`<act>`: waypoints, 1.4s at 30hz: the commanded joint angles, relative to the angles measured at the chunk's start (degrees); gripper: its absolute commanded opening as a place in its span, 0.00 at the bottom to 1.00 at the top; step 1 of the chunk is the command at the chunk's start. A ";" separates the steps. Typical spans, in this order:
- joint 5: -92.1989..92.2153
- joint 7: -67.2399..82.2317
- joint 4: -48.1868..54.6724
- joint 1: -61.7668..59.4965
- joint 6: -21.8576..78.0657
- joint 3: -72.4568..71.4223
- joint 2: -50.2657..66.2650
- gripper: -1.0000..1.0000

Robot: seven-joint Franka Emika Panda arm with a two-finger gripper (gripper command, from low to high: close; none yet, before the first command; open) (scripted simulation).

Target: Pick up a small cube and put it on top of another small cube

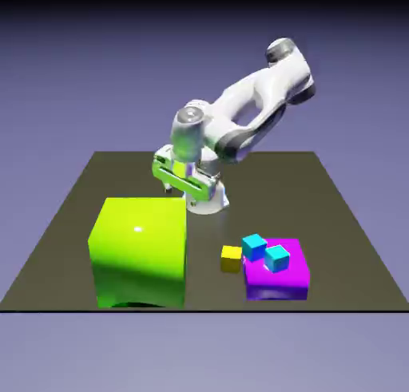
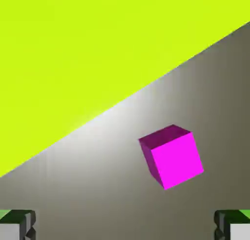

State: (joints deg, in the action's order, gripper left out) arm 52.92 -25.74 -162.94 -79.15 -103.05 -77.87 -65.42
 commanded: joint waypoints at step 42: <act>56.26 -35.97 -10.15 -11.09 25.05 -29.15 -35.18 0.00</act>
State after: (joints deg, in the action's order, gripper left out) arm 109.29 -61.72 -173.10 -90.24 -78.02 -107.03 -100.60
